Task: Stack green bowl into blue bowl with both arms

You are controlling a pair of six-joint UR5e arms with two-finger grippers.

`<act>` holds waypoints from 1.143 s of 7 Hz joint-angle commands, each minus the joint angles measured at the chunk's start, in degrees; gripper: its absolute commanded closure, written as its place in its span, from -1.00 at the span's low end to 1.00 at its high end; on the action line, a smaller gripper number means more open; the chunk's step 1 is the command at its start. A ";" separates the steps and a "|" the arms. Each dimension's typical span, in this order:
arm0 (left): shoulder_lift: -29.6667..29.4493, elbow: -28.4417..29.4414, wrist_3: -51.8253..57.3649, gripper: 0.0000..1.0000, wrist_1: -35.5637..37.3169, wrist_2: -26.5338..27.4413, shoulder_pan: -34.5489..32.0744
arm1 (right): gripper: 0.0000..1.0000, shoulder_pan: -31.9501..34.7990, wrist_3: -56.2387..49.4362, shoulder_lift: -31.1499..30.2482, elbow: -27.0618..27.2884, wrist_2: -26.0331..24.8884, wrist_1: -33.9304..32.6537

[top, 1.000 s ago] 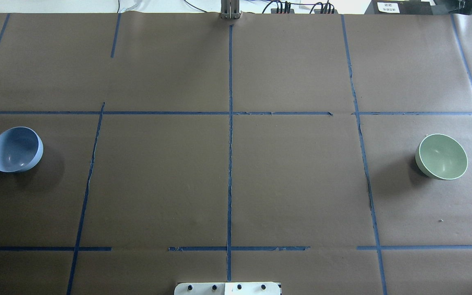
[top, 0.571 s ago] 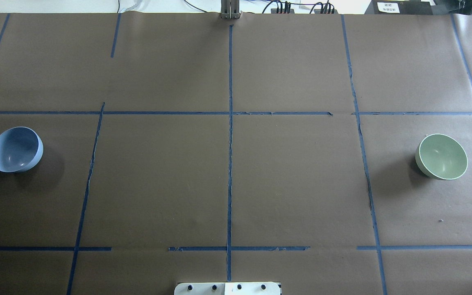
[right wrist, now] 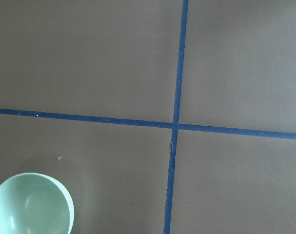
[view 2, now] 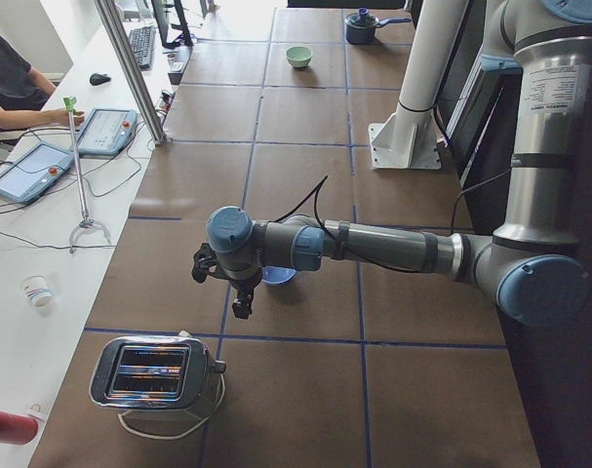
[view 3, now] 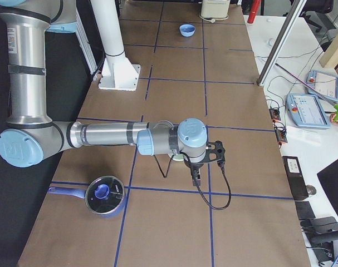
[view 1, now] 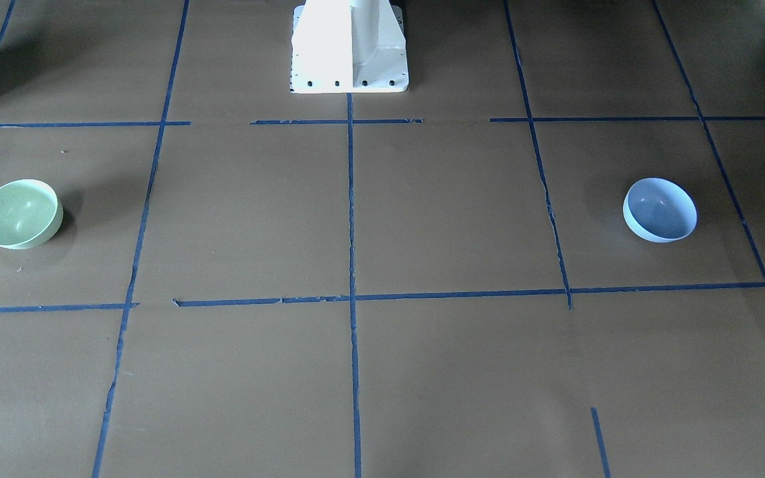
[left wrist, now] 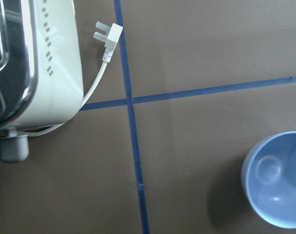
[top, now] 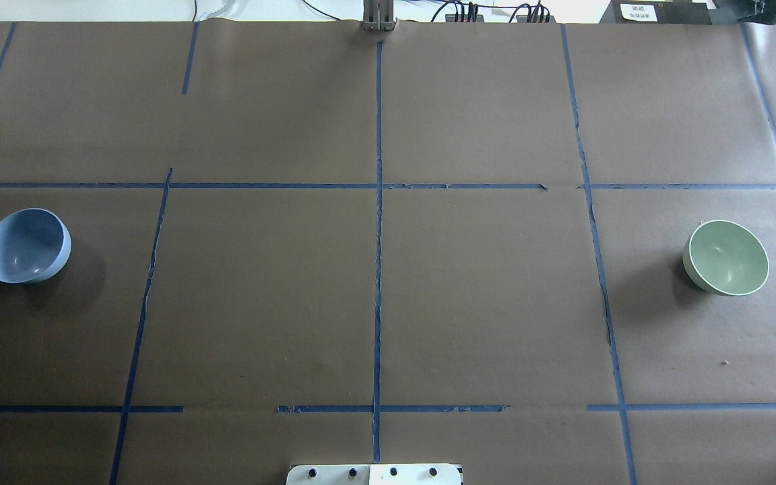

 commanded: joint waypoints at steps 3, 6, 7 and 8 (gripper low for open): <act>5.49 5.40 -32.55 -0.98 -31.85 0.33 12.84 | -1.00 -0.27 0.00 -0.74 -0.43 -0.05 0.65; 3.82 10.18 -47.23 -0.89 -44.07 6.76 20.96 | -1.00 -0.27 0.00 -0.65 0.01 0.21 0.66; 3.82 10.27 -47.24 -0.85 -44.07 6.76 21.22 | -1.00 -0.27 -0.18 -0.30 0.10 0.21 0.74; 3.82 10.45 -47.24 -0.82 -43.99 6.85 21.92 | -1.00 -0.27 -0.44 -0.21 0.01 0.21 0.74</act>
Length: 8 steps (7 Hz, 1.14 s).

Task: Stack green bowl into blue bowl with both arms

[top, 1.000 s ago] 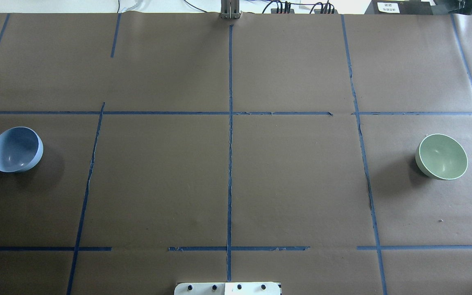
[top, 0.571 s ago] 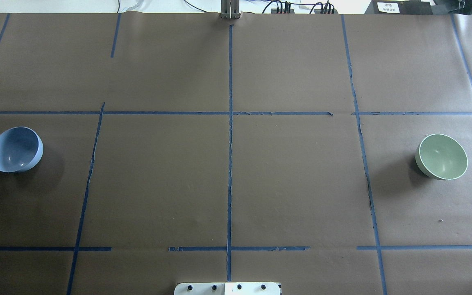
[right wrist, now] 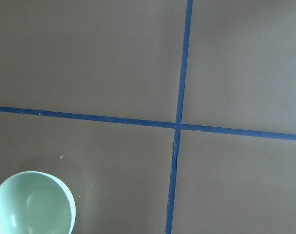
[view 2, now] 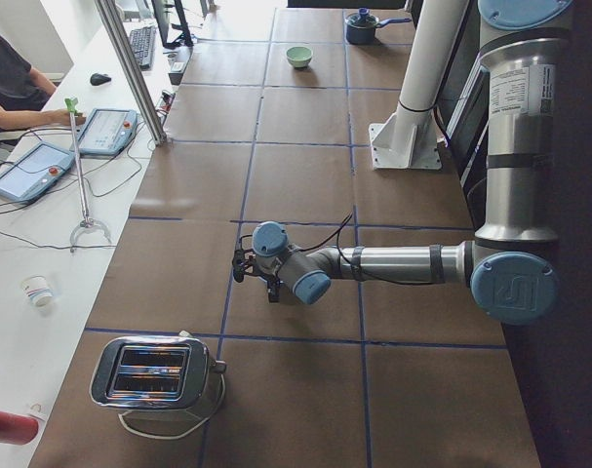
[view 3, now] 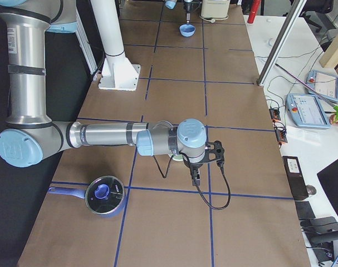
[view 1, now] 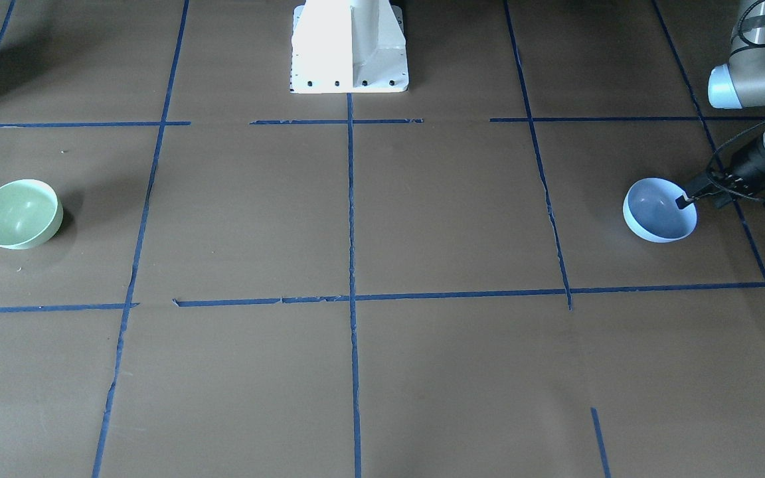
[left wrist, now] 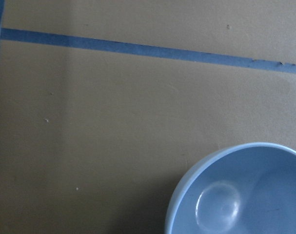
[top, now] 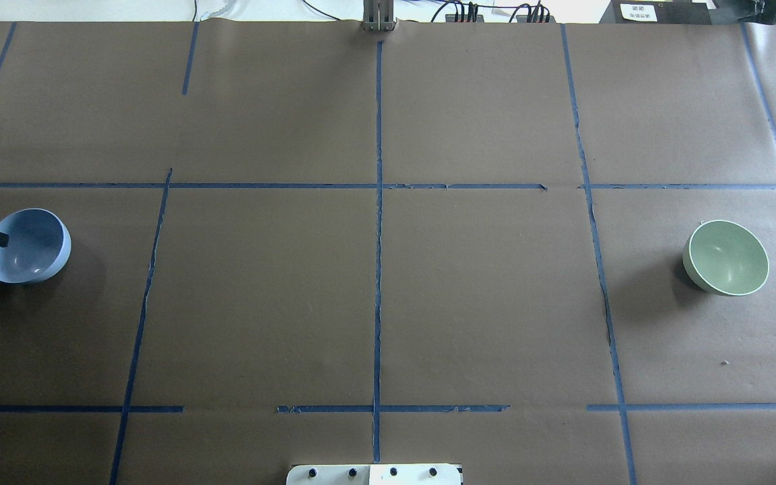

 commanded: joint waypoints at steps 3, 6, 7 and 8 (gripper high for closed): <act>-0.45 2.45 -0.36 -0.43 -0.28 0.19 2.07 | -1.00 0.00 -0.08 0.36 0.07 0.00 0.03; -1.24 2.37 -0.80 0.88 -0.02 -0.51 2.07 | -1.00 0.00 0.01 0.19 -0.02 0.70 -0.06; -1.33 2.28 -0.98 0.99 0.59 -0.60 2.07 | -1.00 0.00 0.01 0.10 -0.02 0.53 -0.06; -1.33 1.67 -1.07 1.00 0.77 -3.12 1.98 | -1.00 0.00 0.01 0.19 -0.37 0.27 0.03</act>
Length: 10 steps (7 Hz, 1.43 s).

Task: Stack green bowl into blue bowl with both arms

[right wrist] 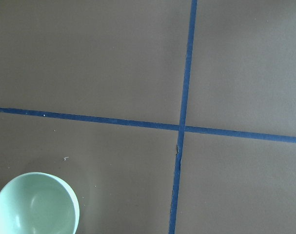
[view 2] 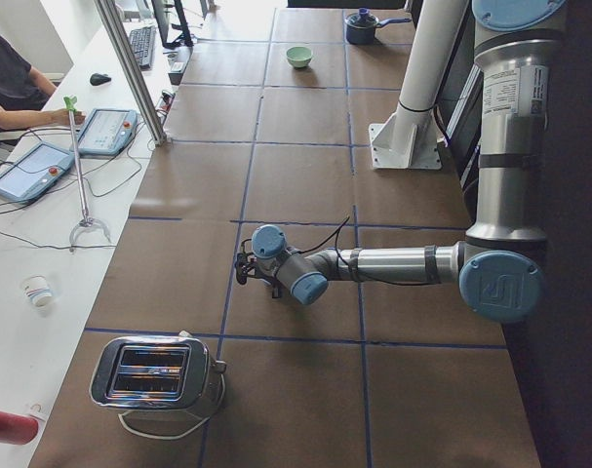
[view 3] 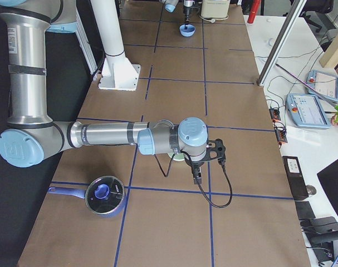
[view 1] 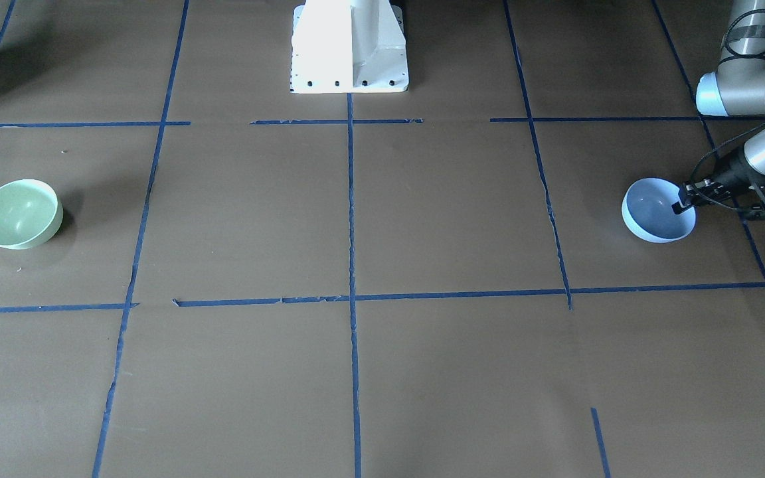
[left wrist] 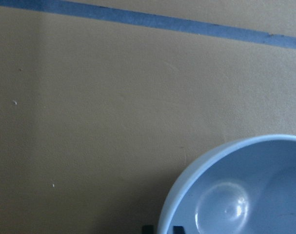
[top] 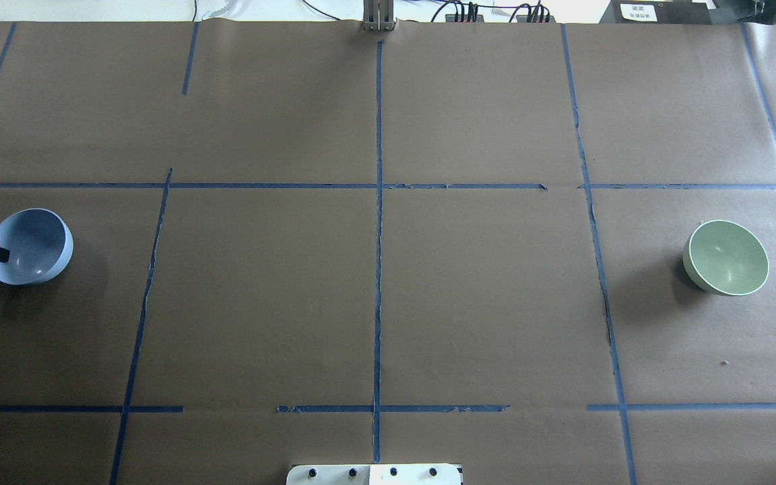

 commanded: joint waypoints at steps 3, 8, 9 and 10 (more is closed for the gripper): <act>-4.77 -4.94 -12.98 1.00 1.12 -6.93 -0.49 | -1.00 0.00 0.36 -0.51 -0.96 0.15 -0.11; -25.60 -7.32 -45.61 1.00 3.66 1.88 12.65 | -1.00 0.00 0.53 -0.69 -1.23 2.86 -0.20; -27.37 -8.89 -49.04 1.00 6.37 9.26 18.61 | -1.00 0.00 0.62 -0.69 -1.31 2.78 -0.20; -31.48 -9.26 -50.21 1.00 12.14 16.81 24.15 | -1.00 0.00 0.53 -0.69 -1.32 2.78 -0.20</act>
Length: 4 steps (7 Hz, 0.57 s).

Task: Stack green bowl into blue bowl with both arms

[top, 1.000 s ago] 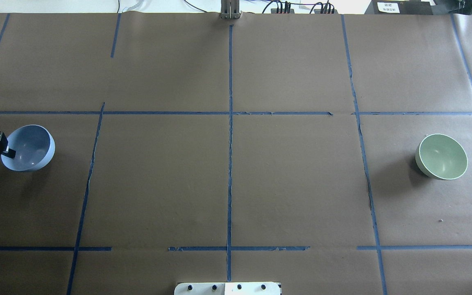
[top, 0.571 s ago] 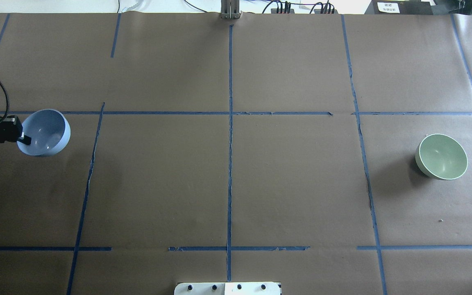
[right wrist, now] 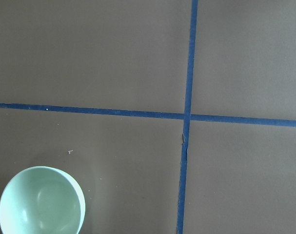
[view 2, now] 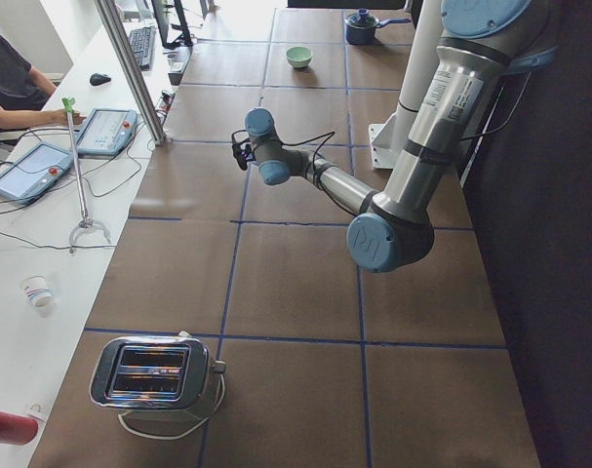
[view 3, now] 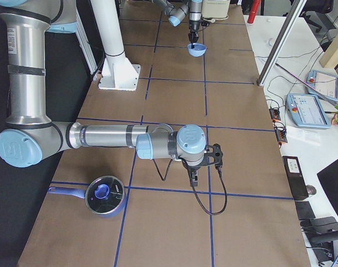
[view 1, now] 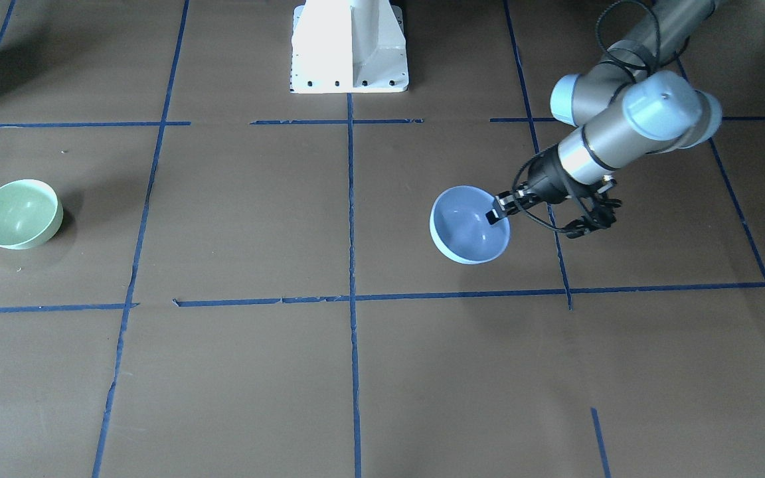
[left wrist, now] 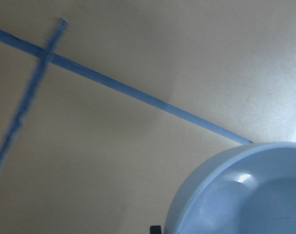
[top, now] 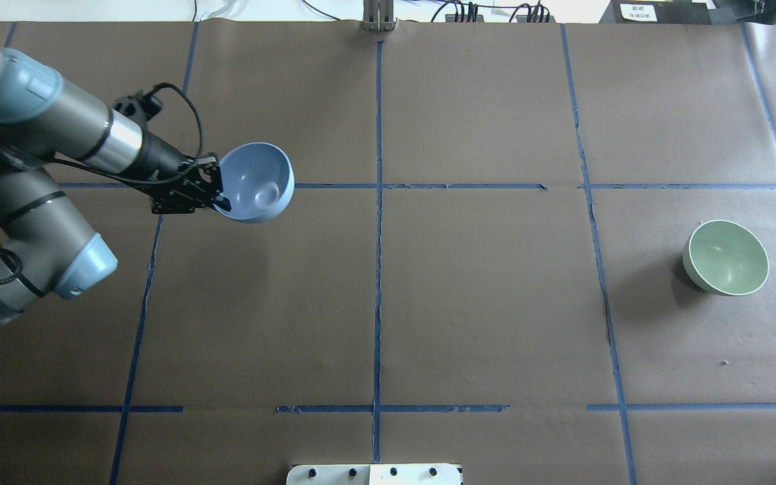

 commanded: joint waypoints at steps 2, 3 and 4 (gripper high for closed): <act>-6.02 -0.50 -4.11 1.00 6.12 15.73 13.87 | -1.00 0.00 0.07 -0.02 -0.05 0.31 -0.01; -6.55 -0.15 -4.12 1.00 6.12 15.92 15.21 | -1.00 0.00 0.07 -0.02 -0.05 0.31 -0.01; -7.60 0.38 -4.12 1.00 6.12 16.01 16.44 | -1.00 0.00 0.07 -0.02 -0.05 0.31 -0.01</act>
